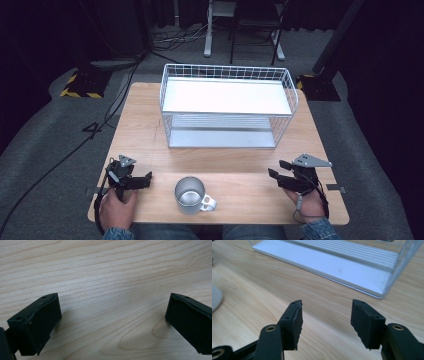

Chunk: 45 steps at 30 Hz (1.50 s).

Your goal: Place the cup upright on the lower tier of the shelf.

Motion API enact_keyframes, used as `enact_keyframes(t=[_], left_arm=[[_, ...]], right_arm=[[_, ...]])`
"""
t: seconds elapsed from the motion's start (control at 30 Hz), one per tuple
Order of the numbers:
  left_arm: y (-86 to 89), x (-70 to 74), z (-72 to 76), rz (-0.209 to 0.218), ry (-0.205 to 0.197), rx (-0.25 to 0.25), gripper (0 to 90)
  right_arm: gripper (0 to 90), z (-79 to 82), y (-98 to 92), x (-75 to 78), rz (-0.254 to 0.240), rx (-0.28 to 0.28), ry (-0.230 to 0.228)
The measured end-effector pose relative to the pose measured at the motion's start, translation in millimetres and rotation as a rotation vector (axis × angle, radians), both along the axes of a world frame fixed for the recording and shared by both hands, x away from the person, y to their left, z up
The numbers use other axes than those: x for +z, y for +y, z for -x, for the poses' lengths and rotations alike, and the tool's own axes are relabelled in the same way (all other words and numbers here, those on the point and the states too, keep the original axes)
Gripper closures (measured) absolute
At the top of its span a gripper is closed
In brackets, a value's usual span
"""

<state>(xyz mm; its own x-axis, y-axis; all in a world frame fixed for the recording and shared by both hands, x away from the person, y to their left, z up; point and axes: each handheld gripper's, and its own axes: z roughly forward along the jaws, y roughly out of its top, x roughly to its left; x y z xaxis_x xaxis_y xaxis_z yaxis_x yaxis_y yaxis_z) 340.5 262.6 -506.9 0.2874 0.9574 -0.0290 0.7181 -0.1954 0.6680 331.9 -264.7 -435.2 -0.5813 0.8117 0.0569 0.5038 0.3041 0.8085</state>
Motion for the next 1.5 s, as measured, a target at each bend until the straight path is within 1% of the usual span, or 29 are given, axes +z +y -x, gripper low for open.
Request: enact_keyframes(t=[0.17, 0.2, 0.23, 0.27, 0.3, 0.33, 0.47, 0.67, 0.8, 0.93, 0.97, 1.0, 1.1, 1.17, 1.23, 1.3, 1.43, 1.47, 1.5], left_arm=[[-0.1, -0.1, 0.0, 0.001, -0.001, 0.001, 0.6], [-0.1, -0.1, 0.0, 0.001, -0.001, 0.001, 0.6], [0.0, 0.0, 0.1, 0.0, 0.0, 0.0, 0.6], [0.1, 0.1, 0.3, -0.005, -0.001, -0.002, 0.5], [0.1, 0.1, 0.3, -0.005, -0.001, -0.002, 0.5], [-0.2, -0.1, 2.0, -0.002, -0.001, -0.002, 0.5], [-0.3, -0.2, 4.8, 0.001, -0.001, -0.009, 0.5], [-0.3, -0.2, 4.8, 0.001, -0.001, -0.01, 0.5], [-0.2, 0.0, 3.2, -0.003, 0.001, -0.01, 0.5], [-0.5, -0.2, 1.6, 0.003, -0.001, -0.001, 0.5], [-0.5, -0.2, 1.6, 0.003, -0.001, -0.001, 0.5], [-0.3, -0.1, 1.3, 0.001, 0.0, -0.001, 0.5], [-0.3, -0.1, 1.3, 0.001, -0.001, -0.001, 0.5], [-0.3, -0.1, 1.3, 0.001, -0.001, -0.001, 0.5], [-0.3, -0.1, 1.3, 0.001, 0.0, -0.001, 0.5], [-0.3, -0.1, 1.3, 0.001, 0.0, -0.001, 0.5], [-0.3, -0.1, 1.3, 0.001, -0.001, -0.001, 0.5], [-0.3, -0.1, 1.3, 0.001, -0.001, -0.001, 0.5], [-0.3, -0.1, 1.3, 0.001, -0.001, 0.0, 0.5]], right_arm=[[42.9, 6.4, 17.6, 7.9, -0.01, 0.052, -0.005], [42.9, 6.4, 17.6, 7.9, -0.01, 0.052, -0.005], [42.9, 7.4, 21.6, 9.2, -0.008, 0.066, -0.009], [42.9, 9.6, 31.3, 11.8, 0.0, 0.093, -0.011], [42.9, 9.6, 31.3, 11.8, 0.0, 0.093, -0.011], [42.9, 9.8, 38.2, 13.0, 0.005, 0.114, -0.011], [42.9, 9.7, 53.9, 16.1, -0.01, 0.166, -0.006], [42.8, 17.0, 77.6, 23.4, -0.026, 0.247, -0.015], [42.6, 22.2, 90.1, 23.2, -0.038, 0.289, -0.005], [42.3, 28.0, 101.4, 24.0, -0.059, 0.33, 0.005], [42.3, 28.0, 101.4, 24.0, -0.059, 0.33, 0.005], [41.6, 31.5, 107.6, 24.4, -0.068, 0.357, 0.006], [41.1, 36.7, 115.3, 24.8, -0.08, 0.375, 0.019], [40.7, 41.3, 121.7, 25.6, -0.091, 0.407, 0.029], [40.7, 46.3, 128.9, 26.2, -0.07, 0.441, 0.021], [40.7, 49.5, 134.5, 25.0, -0.065, 0.47, 0.019], [40.8, 50.5, 140.6, 20.5, -0.07, 0.49, 0.049], [40.8, 50.8, 144.4, 17.5, -0.09, 0.503, 0.071], [40.9, 51.4, 146.0, 16.6, -0.089, 0.507, 0.074]])
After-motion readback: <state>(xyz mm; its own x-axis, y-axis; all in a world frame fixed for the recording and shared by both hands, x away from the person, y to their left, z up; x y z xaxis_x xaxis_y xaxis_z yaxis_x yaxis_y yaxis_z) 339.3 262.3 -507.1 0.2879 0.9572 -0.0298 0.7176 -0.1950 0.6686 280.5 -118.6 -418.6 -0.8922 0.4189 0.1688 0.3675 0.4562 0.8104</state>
